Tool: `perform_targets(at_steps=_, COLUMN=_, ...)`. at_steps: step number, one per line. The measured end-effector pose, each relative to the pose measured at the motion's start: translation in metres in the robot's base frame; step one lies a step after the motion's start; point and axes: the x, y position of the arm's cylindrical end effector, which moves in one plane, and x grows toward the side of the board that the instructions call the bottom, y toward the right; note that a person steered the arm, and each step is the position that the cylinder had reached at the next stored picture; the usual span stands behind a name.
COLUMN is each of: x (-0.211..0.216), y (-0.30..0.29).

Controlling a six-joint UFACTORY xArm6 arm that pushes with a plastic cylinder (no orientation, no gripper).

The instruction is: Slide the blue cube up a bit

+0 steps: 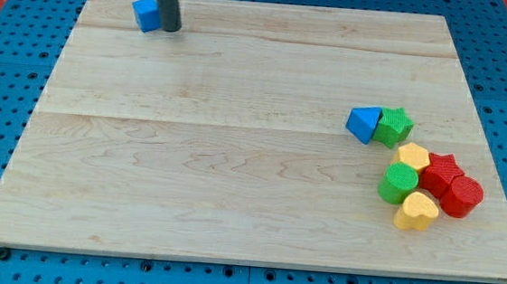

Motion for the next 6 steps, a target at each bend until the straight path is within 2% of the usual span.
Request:
perform_targets(at_steps=1, x=-0.009, y=0.02)
perform_targets(at_steps=2, x=-0.025, y=-0.028)
perform_targets(at_steps=3, x=-0.023, y=-0.08)
perform_targets(at_steps=4, x=-0.008, y=-0.021)
perform_targets(at_steps=5, x=0.019, y=-0.053)
perform_targets(at_steps=6, x=0.022, y=-0.101)
